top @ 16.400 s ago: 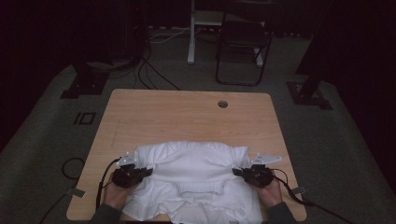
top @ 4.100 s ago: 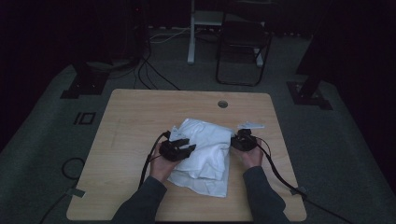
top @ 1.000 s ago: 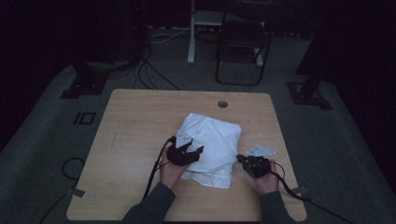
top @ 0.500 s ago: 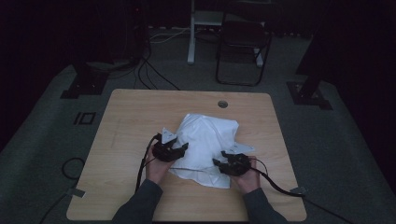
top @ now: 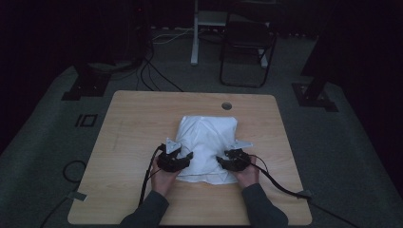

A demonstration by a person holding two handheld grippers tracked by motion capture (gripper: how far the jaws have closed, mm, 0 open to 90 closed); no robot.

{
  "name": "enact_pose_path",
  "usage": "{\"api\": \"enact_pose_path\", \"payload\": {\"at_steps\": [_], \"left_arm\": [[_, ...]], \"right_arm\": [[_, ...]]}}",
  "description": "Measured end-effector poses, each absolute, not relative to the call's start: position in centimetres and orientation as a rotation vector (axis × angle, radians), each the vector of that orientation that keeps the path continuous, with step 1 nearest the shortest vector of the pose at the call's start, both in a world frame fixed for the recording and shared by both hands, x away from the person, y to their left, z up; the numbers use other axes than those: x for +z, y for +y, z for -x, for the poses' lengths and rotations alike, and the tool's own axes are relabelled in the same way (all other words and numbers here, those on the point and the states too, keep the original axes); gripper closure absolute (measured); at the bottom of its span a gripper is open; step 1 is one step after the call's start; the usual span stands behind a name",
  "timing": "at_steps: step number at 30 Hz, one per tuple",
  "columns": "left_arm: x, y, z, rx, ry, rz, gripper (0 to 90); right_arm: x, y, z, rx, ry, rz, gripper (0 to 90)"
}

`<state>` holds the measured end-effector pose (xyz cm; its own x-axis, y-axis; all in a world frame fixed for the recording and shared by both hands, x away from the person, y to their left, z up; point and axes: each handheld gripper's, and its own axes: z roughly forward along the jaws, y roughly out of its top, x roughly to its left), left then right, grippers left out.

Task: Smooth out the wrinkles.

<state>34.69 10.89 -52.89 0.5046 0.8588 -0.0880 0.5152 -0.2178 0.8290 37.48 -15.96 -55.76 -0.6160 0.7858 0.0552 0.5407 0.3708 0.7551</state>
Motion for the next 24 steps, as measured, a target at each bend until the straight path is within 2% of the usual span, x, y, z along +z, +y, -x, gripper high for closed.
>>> {"api": "enact_pose_path", "payload": {"at_steps": [18, 24], "left_arm": [[-52.5, 13.3, -38.2, 0.647, 1.280, -1.785, 40.5], [-50.8, 14.4, -37.7, 0.664, 1.273, -1.723, 40.0]], "right_arm": [[-55.5, -12.6, -41.5, 1.144, 2.297, -1.118, 49.4], [-53.7, -13.4, -41.0, 1.214, 2.218, -1.103, 42.1]]}}
